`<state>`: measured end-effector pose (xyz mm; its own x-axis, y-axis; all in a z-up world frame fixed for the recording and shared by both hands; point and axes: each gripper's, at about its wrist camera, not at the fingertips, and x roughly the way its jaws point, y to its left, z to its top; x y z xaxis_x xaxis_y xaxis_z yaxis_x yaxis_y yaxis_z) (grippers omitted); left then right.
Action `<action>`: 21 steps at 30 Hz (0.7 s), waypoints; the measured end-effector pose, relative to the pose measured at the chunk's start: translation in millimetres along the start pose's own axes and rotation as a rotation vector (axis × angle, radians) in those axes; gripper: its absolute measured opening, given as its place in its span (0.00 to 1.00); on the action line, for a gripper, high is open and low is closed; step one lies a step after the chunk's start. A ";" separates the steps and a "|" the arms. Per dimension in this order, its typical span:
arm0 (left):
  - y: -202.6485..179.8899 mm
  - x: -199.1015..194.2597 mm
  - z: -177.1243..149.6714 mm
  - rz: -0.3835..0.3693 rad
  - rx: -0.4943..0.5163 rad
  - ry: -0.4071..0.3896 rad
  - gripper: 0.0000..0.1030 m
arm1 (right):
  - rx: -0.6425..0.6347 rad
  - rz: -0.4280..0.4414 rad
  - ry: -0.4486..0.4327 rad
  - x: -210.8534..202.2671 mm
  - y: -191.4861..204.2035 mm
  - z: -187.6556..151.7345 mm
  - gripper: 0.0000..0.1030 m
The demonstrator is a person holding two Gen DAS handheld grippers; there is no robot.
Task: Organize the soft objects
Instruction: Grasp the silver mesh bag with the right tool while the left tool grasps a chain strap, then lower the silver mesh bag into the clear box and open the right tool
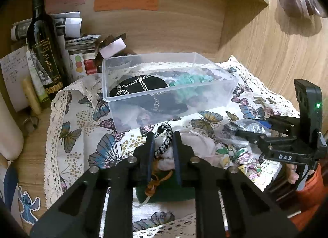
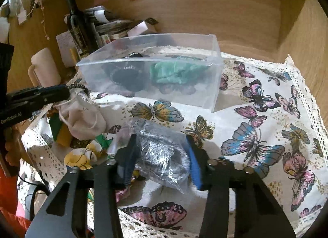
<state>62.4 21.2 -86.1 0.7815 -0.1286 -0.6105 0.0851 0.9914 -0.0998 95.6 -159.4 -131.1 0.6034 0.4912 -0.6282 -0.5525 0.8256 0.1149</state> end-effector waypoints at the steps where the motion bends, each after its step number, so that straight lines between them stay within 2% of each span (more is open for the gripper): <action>1: 0.5 -1.0 0.5 0.002 -0.001 -0.002 0.12 | 0.002 -0.002 -0.005 -0.9 0.4 0.7 0.33; 3: 1.7 -2.6 2.2 0.004 -0.001 -0.003 0.06 | 0.002 -0.013 -0.016 -3.6 0.1 3.1 0.28; 10: 8.4 -21.2 17.2 0.023 -0.017 -0.074 0.06 | -0.013 -0.037 -0.098 -24.6 2.0 18.0 0.26; 21: 6.5 -49.4 61.2 0.055 0.015 -0.231 0.06 | -0.019 -0.034 -0.281 -54.4 7.8 65.1 0.26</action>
<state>62.2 35.5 -8.6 0.9056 -0.0671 -0.4187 0.0468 0.9972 -0.0586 96.0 -161.6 -46.0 0.7562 0.5234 -0.3928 -0.5385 0.8387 0.0810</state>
